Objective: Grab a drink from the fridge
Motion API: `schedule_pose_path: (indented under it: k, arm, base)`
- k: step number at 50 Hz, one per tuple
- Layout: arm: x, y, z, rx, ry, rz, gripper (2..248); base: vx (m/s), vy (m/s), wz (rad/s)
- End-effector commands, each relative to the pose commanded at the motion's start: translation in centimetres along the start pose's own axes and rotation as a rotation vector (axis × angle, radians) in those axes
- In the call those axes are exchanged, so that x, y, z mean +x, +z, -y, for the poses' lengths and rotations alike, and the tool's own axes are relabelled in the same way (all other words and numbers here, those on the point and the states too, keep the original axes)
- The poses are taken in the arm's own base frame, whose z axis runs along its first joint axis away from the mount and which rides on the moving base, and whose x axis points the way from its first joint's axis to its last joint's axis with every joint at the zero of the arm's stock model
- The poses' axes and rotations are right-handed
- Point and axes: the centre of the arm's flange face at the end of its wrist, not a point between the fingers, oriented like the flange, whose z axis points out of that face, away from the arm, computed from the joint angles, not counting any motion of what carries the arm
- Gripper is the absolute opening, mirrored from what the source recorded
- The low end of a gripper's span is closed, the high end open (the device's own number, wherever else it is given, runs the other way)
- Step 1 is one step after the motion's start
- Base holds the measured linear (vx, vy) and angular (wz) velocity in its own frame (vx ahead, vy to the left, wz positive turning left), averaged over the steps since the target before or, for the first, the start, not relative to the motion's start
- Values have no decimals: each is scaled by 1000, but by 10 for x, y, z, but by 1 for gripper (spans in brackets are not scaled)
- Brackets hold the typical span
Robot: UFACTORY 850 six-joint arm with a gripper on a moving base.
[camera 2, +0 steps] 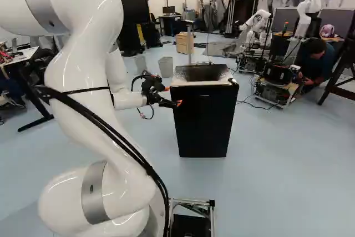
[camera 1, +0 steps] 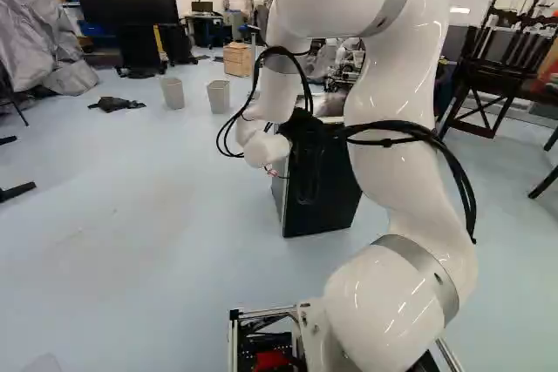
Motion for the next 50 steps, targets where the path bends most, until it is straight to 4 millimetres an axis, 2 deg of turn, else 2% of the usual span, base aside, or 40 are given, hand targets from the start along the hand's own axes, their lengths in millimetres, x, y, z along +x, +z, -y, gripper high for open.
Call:
schedule_pose_path:
  k: [28,50]
  arm:
    - [6,-8,-30,-27,-15,7,247]
    - [-4,-33,-25,21,-40,22,247]
  base:
    - [0,0,0]
    - [0,0,0]
